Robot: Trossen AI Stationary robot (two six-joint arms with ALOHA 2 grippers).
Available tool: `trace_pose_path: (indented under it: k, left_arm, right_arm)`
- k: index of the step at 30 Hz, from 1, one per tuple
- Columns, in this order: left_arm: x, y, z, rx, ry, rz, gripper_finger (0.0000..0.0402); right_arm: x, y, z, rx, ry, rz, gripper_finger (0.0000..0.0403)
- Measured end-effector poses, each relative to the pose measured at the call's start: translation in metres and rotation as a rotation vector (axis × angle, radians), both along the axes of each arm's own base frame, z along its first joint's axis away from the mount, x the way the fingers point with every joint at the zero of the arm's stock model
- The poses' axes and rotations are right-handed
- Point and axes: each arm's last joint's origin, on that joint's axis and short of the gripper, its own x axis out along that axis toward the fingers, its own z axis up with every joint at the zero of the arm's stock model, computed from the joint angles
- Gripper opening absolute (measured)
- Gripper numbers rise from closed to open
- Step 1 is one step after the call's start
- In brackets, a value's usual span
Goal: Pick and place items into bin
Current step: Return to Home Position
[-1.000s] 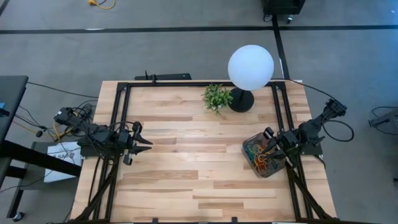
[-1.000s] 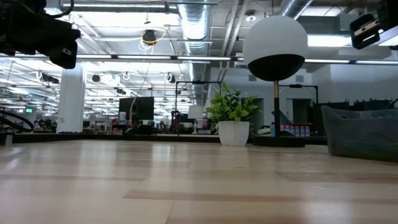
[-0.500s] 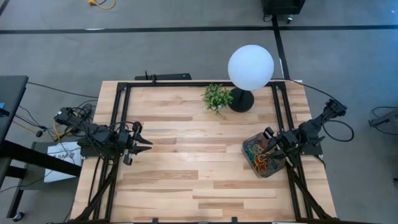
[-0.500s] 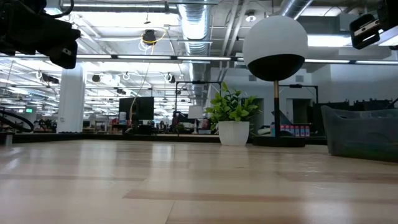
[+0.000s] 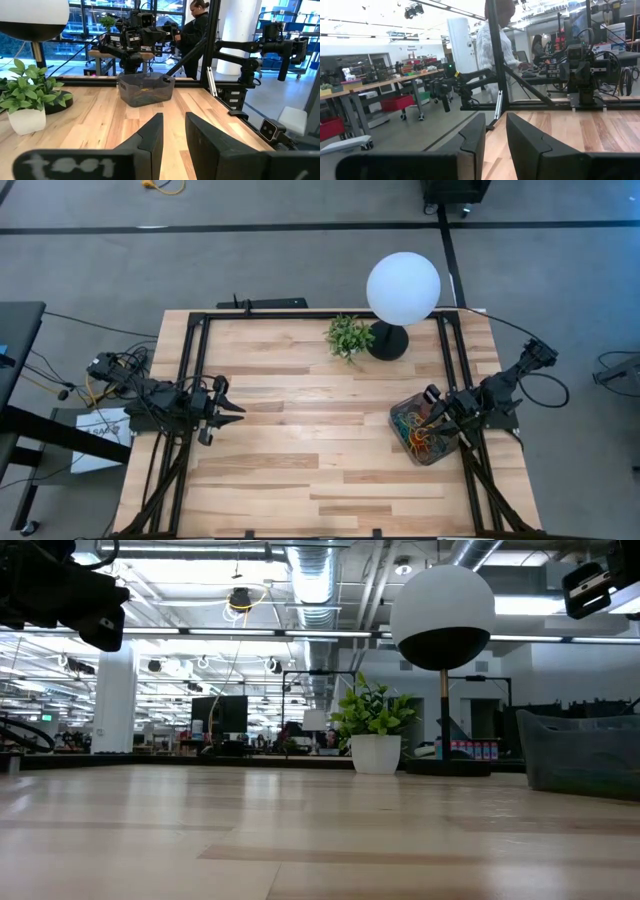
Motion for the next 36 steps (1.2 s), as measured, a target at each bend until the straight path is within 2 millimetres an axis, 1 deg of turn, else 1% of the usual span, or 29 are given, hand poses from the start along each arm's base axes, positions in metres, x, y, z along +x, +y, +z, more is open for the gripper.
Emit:
trace_pose_path:
  k: [36]
  left_arm:
    - [0.0, 0.0, 0.0, 0.015, -0.002, 0.0, 0.007]
  right_arm:
    - [0.0, 0.0, 0.0, 0.0, 0.0, 0.0, 0.0071]
